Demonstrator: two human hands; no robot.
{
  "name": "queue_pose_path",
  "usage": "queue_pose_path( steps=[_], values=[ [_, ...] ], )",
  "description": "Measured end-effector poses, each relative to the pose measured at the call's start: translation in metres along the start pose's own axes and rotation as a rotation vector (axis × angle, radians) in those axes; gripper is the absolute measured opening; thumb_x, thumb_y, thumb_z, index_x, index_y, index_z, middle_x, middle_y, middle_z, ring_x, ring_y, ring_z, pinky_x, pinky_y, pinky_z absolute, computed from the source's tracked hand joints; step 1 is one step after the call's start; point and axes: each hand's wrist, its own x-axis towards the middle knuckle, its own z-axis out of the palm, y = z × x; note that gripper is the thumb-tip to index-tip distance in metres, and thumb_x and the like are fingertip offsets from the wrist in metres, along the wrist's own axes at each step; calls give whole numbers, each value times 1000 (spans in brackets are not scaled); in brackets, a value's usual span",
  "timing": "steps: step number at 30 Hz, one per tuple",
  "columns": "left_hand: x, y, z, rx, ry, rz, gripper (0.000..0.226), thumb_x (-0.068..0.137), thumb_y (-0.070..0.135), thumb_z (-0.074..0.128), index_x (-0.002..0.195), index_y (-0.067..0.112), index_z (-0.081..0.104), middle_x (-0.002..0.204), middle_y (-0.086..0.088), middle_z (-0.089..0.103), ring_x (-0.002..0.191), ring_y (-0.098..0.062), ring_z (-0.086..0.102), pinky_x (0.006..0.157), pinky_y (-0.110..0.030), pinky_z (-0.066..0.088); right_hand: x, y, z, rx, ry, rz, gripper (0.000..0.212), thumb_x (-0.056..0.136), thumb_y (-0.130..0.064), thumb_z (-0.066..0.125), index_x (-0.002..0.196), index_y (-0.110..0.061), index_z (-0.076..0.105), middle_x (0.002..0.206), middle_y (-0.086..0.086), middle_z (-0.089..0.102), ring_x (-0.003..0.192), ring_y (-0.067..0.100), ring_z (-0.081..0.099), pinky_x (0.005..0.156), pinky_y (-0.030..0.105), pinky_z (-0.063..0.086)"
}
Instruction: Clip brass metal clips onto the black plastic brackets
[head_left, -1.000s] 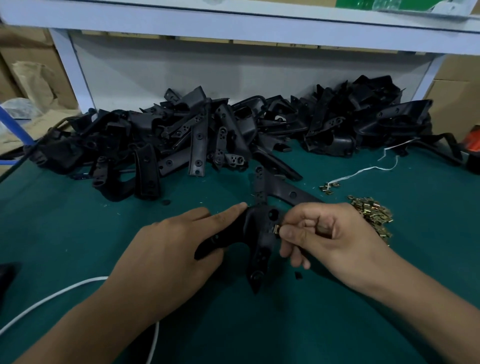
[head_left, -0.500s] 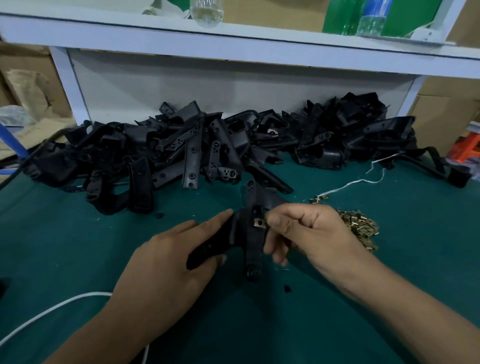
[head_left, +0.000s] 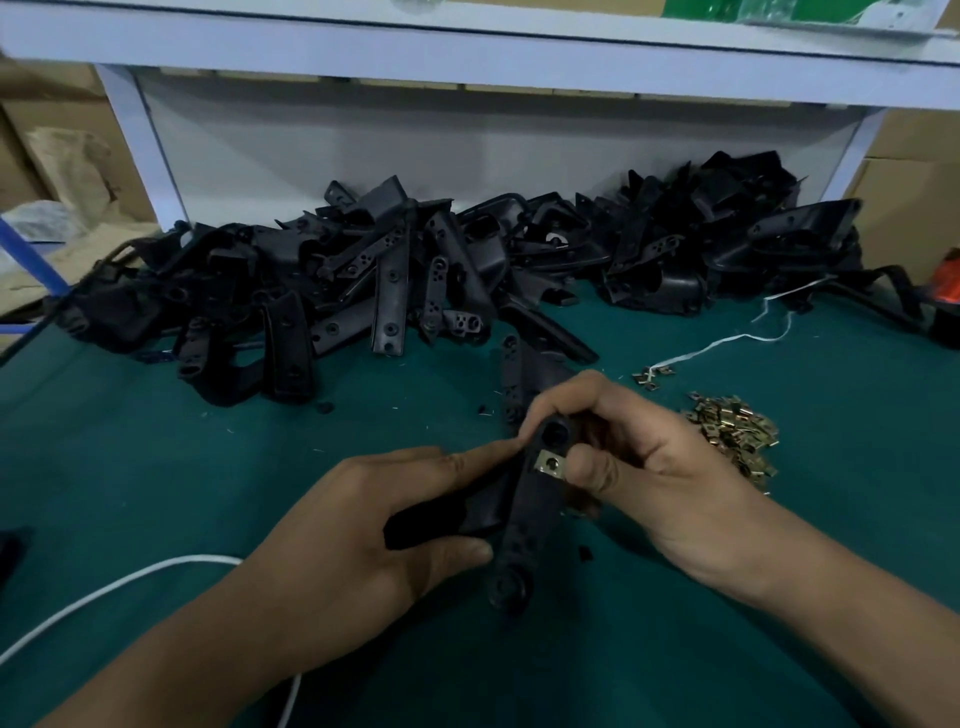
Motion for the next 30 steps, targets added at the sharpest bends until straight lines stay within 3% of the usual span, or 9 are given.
queue_pose_path(
  steps=[4, 8, 11, 14, 19, 21, 24, 26, 30],
  values=[
    [-2, 1, 3, 22, 9, 39, 62, 89, 41, 70, 142, 61, 46, 109, 11, 68, 101, -10, 68, 79, -28, 54, 1, 3, 0, -184, -5, -95, 37, 94, -61, 63, 113, -30, 68, 103, -2, 54, 93, 17, 55, 83, 23, 42],
    [-1, 0, 5, 47, 122, 29, 59, 90, 48, 75, 142, 58, 48, 123, 24, 67, 115, 1, 64, 89, -25, 54, 3, 3, -9, -228, 71, -113, 33, 100, -55, 59, 122, -32, 69, 110, -3, 59, 101, 17, 60, 86, 28, 47],
    [0, -7, 2, 115, 282, -9, 64, 83, 52, 71, 140, 63, 47, 127, 34, 62, 117, 9, 60, 91, -26, 52, 3, 3, -36, -678, 354, -41, 32, 101, -57, 52, 123, -38, 65, 111, -9, 58, 109, 15, 58, 92, 33, 48],
    [-1, -13, -4, 188, 371, -75, 66, 78, 57, 67, 138, 70, 42, 123, 43, 58, 109, 15, 58, 86, -19, 50, 1, 10, -50, -1155, 356, 253, 48, 91, -66, 52, 118, -30, 69, 108, -10, 56, 112, 13, 50, 101, 38, 45],
    [0, -10, -4, 239, 367, -111, 67, 81, 55, 69, 135, 77, 36, 116, 45, 57, 102, 15, 58, 79, -19, 53, 5, 16, -36, -897, 244, 143, 27, 101, -48, 55, 116, -33, 73, 107, -19, 70, 111, 7, 58, 102, 35, 44],
    [0, -11, -4, 211, 370, -135, 66, 79, 58, 67, 134, 78, 37, 114, 42, 60, 100, 13, 59, 77, -20, 53, 7, 17, -39, -825, 344, 77, 19, 105, -27, 57, 116, -32, 72, 104, -19, 73, 109, 5, 60, 96, 28, 44],
    [-1, -13, -5, 205, 385, -154, 67, 82, 51, 73, 133, 77, 39, 112, 41, 61, 98, 11, 61, 76, -21, 53, 4, 19, -57, -901, 582, 79, 33, 99, 0, 52, 105, -24, 73, 96, -16, 69, 105, 11, 57, 95, 31, 44],
    [-2, -13, -5, 201, 381, -158, 68, 82, 49, 74, 134, 77, 39, 114, 42, 61, 100, 12, 60, 78, -21, 53, 1, 16, -70, -1015, 582, 153, 34, 96, 1, 54, 101, -25, 75, 97, -13, 66, 108, 16, 54, 99, 37, 44],
    [-1, -14, -5, 201, 368, -173, 66, 81, 53, 72, 133, 76, 40, 115, 45, 58, 101, 15, 59, 78, -19, 51, 1, 10, -74, -1128, 303, 257, 24, 92, -13, 67, 92, -35, 78, 98, -18, 67, 107, 13, 53, 101, 43, 44]
  ],
)
